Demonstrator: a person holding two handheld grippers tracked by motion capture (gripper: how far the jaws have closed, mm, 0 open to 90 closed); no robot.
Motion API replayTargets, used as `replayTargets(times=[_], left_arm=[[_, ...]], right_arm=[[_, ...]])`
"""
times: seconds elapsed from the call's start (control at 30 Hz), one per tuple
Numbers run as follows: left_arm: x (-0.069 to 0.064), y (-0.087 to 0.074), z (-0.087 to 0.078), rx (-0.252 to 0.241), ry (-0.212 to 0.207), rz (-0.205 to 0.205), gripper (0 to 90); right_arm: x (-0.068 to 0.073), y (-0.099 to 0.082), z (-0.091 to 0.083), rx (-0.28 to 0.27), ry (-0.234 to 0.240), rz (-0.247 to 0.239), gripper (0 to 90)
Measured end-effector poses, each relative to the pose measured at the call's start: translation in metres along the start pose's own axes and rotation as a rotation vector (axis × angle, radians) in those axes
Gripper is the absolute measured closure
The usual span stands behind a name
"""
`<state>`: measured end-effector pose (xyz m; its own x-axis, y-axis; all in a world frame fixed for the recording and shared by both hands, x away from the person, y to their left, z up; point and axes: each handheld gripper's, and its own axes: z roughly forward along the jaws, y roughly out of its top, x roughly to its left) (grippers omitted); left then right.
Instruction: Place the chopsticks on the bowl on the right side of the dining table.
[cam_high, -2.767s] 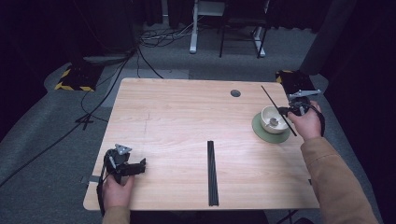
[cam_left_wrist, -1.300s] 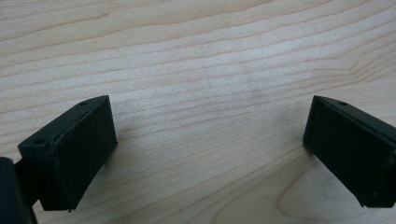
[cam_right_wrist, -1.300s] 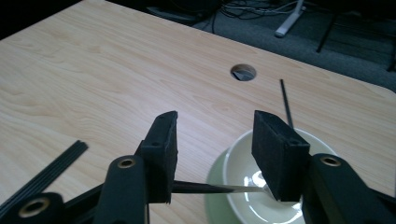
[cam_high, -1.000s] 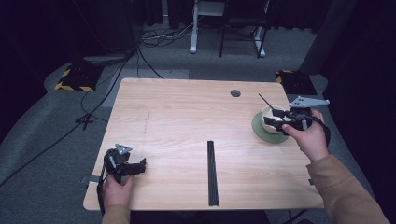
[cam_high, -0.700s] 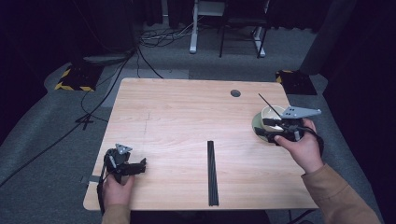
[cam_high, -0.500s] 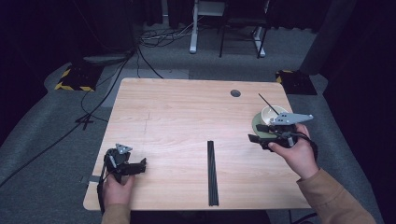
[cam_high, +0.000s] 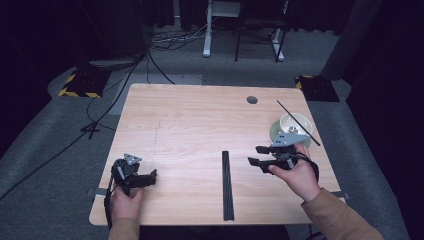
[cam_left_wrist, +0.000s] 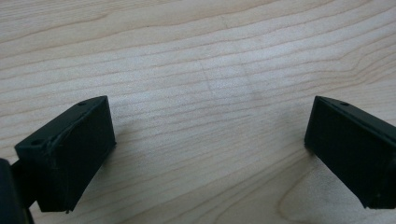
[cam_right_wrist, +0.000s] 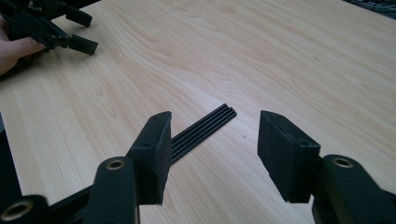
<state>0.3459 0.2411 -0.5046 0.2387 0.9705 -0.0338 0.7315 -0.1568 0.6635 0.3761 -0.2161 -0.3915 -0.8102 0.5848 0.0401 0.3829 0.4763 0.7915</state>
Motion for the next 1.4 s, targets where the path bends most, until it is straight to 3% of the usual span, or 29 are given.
replayTargets(times=[0.4, 0.57, 0.87, 1.4], left_arm=[[0.000, 0.000, 0.000, 0.001, 0.000, 0.000, 1.9], [0.000, 0.000, 0.000, 0.000, 0.001, 0.001, 1.9], [0.000, 0.000, 0.000, 0.001, -0.003, -0.002, 1.9], [0.000, 0.000, 0.000, 0.000, 0.000, 0.001, 1.9]], right_arm=[[0.009, -0.013, 0.027, 0.012, 0.016, -0.005, 44.7], [0.014, -0.024, 0.041, 0.011, 0.025, -0.030, 43.5], [0.019, -0.041, 0.058, 0.033, 0.049, -0.007, 42.5], [0.029, -0.058, 0.077, 0.044, 0.051, 0.010, 38.6]])
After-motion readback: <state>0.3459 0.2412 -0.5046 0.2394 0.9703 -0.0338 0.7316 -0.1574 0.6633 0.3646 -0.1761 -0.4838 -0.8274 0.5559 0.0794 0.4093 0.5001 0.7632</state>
